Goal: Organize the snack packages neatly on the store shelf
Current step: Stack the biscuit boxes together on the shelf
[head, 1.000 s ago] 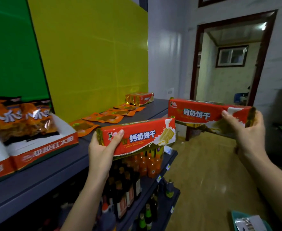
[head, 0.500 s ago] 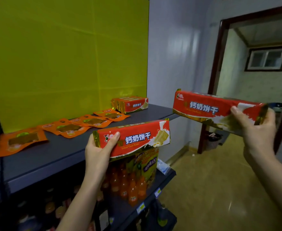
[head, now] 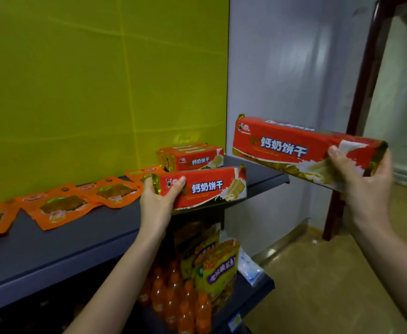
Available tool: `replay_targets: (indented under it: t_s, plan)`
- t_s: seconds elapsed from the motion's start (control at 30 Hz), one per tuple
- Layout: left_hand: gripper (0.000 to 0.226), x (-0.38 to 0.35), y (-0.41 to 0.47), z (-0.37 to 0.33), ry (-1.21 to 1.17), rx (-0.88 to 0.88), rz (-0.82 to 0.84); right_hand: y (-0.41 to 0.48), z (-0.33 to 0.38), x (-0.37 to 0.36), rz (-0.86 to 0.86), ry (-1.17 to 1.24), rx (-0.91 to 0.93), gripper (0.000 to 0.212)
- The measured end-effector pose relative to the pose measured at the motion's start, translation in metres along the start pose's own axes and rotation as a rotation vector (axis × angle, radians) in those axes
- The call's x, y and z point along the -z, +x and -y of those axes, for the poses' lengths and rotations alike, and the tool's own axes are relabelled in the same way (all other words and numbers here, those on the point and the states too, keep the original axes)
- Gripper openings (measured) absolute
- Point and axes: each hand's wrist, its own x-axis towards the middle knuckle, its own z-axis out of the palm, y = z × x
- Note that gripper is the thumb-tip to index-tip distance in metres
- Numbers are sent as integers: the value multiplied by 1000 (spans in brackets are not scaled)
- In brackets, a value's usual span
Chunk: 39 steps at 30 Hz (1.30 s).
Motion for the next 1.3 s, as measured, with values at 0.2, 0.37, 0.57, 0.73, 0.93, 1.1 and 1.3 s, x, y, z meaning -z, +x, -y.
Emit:
replay_targets:
  t_s: [0.2, 0.37, 0.57, 0.73, 0.93, 1.1, 1.3]
  plan:
    - [47, -54, 89, 34, 59, -35, 20, 64, -53, -23, 83, 63, -27, 27]
    - [44, -83, 129, 61, 100, 1, -38, 104, -102, -31, 193, 149, -159, 25]
    - [45, -96, 155, 77, 213, -37, -87, 141, -176, -52, 501, 239, -354, 83]
    - [33, -90, 169, 89, 307, 103, -121, 152, -223, -83, 716, 256, -499, 100]
    - [55, -94, 173, 89, 414, 157, -161, 165, -257, -112, 969, 212, -498, 54]
    - [50, -92, 169, 84, 392, 134, -309, 172, -277, -132, 1100, -68, -208, 63]
    - [67, -105, 155, 96, 209, 226, -239, 174, -288, -150, 1122, -146, -184, 107]
